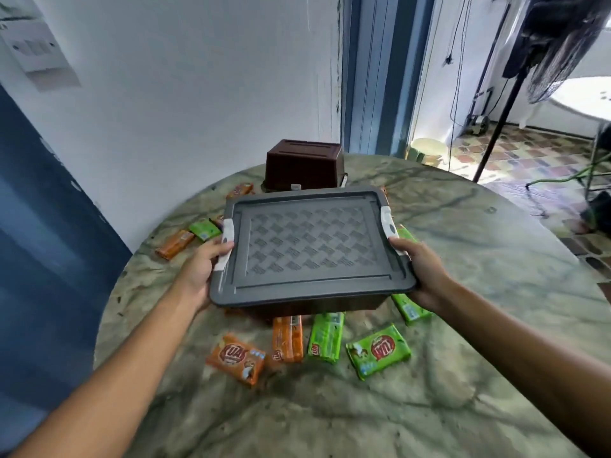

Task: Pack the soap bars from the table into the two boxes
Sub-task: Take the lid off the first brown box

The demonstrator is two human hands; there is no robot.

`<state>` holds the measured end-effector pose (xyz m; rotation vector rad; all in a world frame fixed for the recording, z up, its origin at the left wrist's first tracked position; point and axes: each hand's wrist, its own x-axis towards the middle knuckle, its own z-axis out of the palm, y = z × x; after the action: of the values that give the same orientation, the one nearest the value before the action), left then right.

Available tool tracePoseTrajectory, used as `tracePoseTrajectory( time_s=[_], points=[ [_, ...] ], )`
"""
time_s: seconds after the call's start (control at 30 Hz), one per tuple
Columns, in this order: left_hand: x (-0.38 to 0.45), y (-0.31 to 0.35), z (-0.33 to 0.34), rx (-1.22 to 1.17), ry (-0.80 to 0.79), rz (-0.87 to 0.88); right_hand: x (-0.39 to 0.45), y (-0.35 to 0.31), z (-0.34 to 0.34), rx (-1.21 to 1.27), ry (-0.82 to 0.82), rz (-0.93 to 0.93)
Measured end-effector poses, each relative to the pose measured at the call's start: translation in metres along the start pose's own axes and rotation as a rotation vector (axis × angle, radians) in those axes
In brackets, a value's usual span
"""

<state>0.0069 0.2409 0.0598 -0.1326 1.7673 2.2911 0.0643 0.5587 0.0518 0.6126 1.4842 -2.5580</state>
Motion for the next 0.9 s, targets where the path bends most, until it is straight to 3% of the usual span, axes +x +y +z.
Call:
tracePoseTrajectory(
  time_s=[0.17, 0.47, 0.9],
  points=[
    [-0.066, -0.055, 0.024, -0.065, 0.079, -0.036, -0.052, 0.006, -0.066, -0.095, -0.065, 0.08],
    [-0.171, -0.136, 0.066, -0.098, 0.196, -0.194, -0.118, 0.04, -0.158, -0.243, 0.006, 0.22],
    [-0.221, -0.177, 0.079, -0.092, 0.276, -0.27, -0.153, 0.067, -0.207, -0.394, -0.035, 0.225]
  ],
)
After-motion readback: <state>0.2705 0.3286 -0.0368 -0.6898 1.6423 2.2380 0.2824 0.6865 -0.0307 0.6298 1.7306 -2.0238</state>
